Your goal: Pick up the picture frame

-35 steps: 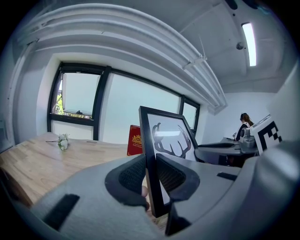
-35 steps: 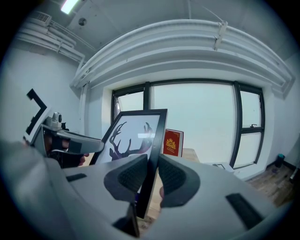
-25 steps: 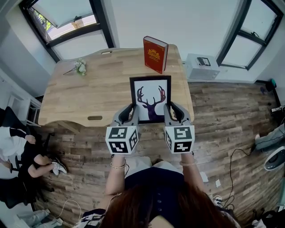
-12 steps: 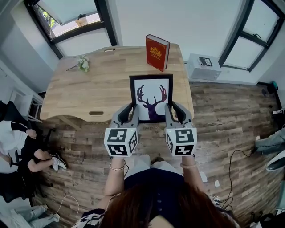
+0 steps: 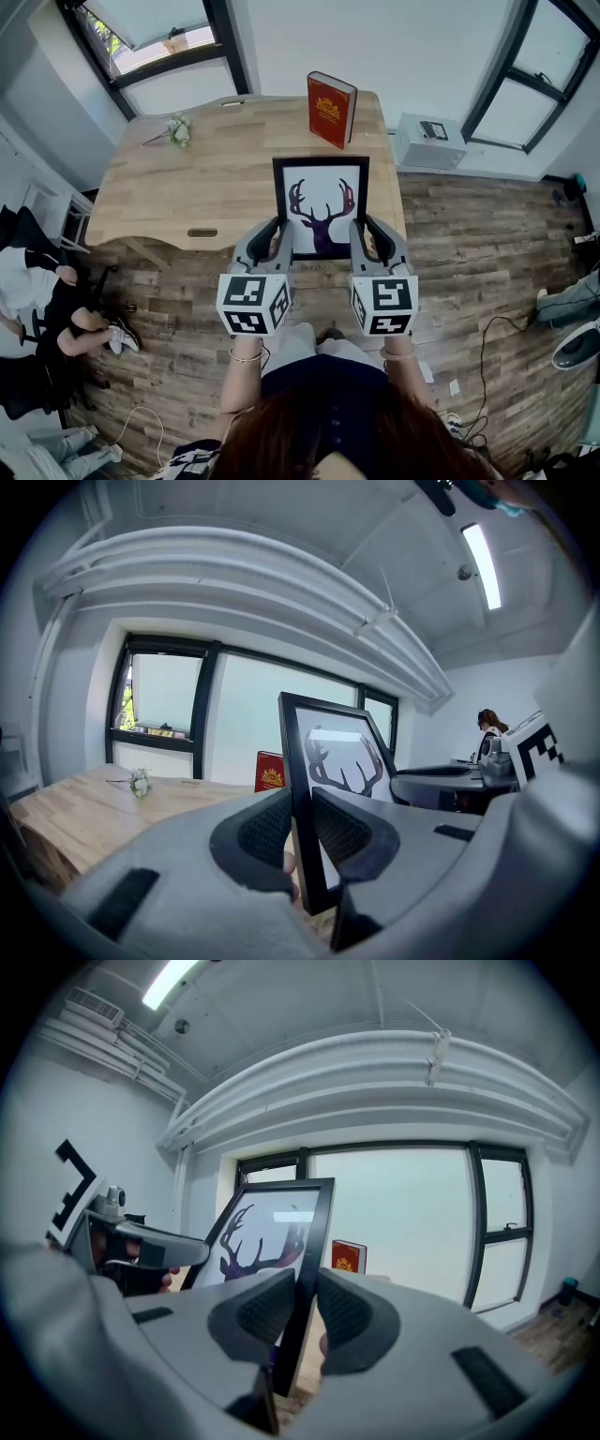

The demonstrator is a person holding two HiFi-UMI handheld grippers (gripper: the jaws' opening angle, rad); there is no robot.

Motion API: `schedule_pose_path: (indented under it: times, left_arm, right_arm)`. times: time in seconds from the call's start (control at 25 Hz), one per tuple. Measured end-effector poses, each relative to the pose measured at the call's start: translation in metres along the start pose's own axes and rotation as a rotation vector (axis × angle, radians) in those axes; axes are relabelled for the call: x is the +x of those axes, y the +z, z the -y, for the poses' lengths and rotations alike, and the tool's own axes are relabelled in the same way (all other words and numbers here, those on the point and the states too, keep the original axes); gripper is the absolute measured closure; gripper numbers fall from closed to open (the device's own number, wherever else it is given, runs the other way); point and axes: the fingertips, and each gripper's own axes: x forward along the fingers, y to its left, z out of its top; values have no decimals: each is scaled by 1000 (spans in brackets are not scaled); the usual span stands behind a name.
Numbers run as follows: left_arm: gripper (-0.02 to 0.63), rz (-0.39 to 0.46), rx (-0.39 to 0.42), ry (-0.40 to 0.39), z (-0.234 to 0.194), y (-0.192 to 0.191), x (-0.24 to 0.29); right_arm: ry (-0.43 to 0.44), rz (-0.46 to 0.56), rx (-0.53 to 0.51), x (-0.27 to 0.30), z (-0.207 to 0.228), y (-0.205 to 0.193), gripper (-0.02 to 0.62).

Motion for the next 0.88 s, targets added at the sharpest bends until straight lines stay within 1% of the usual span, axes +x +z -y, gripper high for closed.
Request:
schedule_pose_path:
  times: [0.32,0.88]
  left_arm:
    - [525,19,8,6,10,6,-11]
    - [525,34,8,12,13,10,-15]
  right_arm:
    - [3,23,-3,-15,0,7,518]
    - [4,35,-11,-19,1,12,518]
